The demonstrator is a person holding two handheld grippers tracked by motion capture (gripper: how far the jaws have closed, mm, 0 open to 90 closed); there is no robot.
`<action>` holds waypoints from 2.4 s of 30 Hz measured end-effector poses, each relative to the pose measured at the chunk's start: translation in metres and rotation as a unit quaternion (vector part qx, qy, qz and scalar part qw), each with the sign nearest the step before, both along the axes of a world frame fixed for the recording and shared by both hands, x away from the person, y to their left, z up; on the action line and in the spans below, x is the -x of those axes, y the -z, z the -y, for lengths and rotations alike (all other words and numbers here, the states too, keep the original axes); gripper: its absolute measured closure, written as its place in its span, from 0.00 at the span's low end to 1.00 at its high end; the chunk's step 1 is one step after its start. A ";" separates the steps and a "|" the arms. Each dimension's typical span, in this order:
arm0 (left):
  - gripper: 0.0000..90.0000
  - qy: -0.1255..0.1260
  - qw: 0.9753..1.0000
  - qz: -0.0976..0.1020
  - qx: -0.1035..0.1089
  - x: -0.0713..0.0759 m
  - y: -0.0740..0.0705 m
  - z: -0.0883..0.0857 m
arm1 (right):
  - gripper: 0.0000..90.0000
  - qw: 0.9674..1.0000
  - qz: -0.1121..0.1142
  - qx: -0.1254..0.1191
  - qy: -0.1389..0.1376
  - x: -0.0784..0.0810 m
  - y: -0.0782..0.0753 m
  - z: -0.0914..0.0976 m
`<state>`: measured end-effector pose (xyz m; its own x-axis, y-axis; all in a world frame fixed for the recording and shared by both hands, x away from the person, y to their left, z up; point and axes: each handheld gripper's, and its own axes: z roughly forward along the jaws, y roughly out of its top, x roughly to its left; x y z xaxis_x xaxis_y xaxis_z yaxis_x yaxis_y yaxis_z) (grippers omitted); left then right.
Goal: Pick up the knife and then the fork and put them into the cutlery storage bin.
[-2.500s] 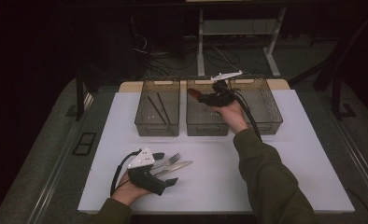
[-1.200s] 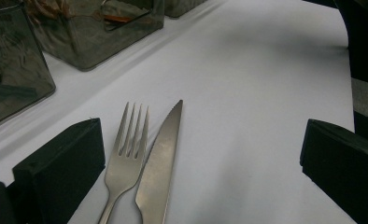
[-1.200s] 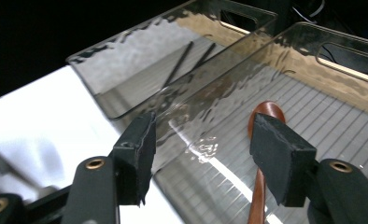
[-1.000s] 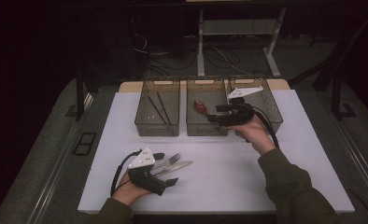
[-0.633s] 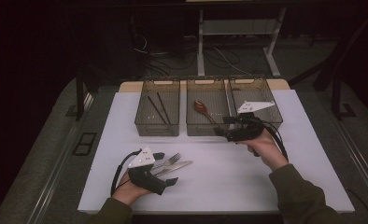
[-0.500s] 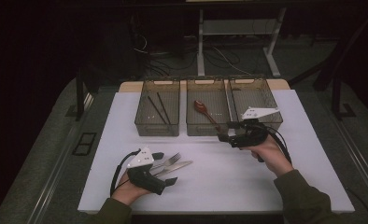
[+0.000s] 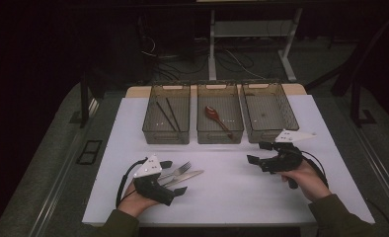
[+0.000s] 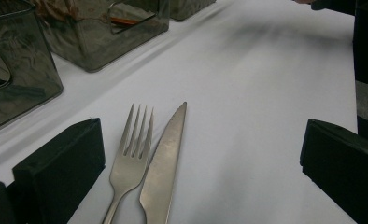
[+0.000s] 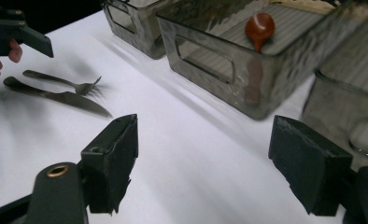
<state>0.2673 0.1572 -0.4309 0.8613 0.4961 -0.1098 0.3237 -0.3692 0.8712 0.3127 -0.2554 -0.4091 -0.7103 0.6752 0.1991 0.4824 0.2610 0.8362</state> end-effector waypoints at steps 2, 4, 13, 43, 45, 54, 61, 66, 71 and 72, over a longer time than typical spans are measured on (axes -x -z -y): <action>0.00 0.000 1.000 0.000 0.000 0.000 0.000 -0.001 | 0.20 1.000 0.005 0.002 0.002 0.005 0.004 0.005; 0.00 -0.001 1.000 0.001 0.000 0.000 0.000 -0.001 | 0.19 1.000 0.007 0.006 0.006 0.011 0.007 0.009; 0.00 -0.001 1.000 0.000 -0.009 -0.003 0.000 -0.002 | 0.18 0.999 0.009 0.030 0.019 0.033 0.021 0.021; 0.19 -0.032 0.998 -0.004 -0.050 -0.029 -0.012 -0.045 | 0.18 0.999 0.012 0.036 0.031 0.058 0.030 0.042; 0.23 -0.030 0.997 -0.008 -0.065 -0.029 -0.011 -0.046 | 0.18 0.999 0.012 0.036 0.031 0.058 0.030 0.042; 0.56 -0.010 0.994 -0.028 -0.108 -0.032 -0.006 -0.047 | 0.18 0.999 0.012 0.038 0.029 0.057 0.030 0.042; 0.71 0.009 0.990 -0.044 -0.130 -0.034 0.002 -0.041 | 0.18 0.999 0.012 0.038 0.028 0.057 0.030 0.043; 0.78 0.009 0.988 -0.049 -0.144 -0.036 0.007 -0.038 | 0.18 0.999 0.012 0.039 0.028 0.057 0.031 0.043; 0.82 0.016 0.986 -0.048 -0.162 -0.039 0.011 -0.035 | 0.18 0.999 0.009 0.039 0.028 0.057 0.031 0.043; 0.83 0.017 0.986 -0.051 -0.159 -0.039 0.012 -0.035 | 0.18 0.999 0.008 0.039 0.028 0.057 0.031 0.043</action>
